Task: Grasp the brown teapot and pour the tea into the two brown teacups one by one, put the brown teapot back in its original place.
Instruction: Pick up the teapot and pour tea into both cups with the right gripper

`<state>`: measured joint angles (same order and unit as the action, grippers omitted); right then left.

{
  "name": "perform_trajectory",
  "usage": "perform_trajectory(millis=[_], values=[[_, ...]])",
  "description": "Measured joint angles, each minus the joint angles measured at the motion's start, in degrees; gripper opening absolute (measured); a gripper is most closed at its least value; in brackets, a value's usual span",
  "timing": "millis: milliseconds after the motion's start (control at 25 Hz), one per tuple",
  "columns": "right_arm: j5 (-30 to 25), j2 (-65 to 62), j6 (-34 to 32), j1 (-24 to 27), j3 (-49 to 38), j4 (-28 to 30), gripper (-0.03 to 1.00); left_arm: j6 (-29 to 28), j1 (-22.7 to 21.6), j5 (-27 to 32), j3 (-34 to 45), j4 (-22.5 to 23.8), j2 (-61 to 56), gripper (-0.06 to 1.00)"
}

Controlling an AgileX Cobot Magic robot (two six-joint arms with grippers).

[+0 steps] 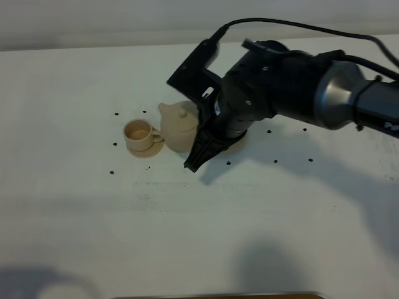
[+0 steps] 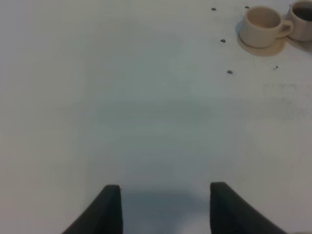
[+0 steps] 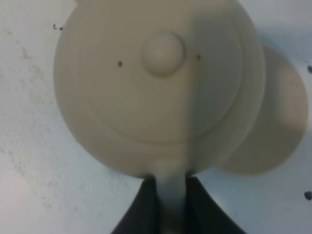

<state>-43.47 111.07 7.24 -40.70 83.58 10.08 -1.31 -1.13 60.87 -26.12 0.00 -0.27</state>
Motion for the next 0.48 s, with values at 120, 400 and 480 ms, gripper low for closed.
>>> perform_trajectory(millis=[120,400,480], values=[[-0.5,1.4,1.0,-0.5,1.6,1.5,0.08,0.0,0.0,0.0,0.0,0.0,0.0,0.48],[-2.0,4.9,1.1,-1.2,5.5,6.5,0.08,0.0,0.0,0.0,0.0,0.0,0.0,0.48],[-2.1,5.5,1.1,-1.2,6.5,7.8,0.08,0.0,0.0,0.0,0.0,0.0,0.0,0.48]])
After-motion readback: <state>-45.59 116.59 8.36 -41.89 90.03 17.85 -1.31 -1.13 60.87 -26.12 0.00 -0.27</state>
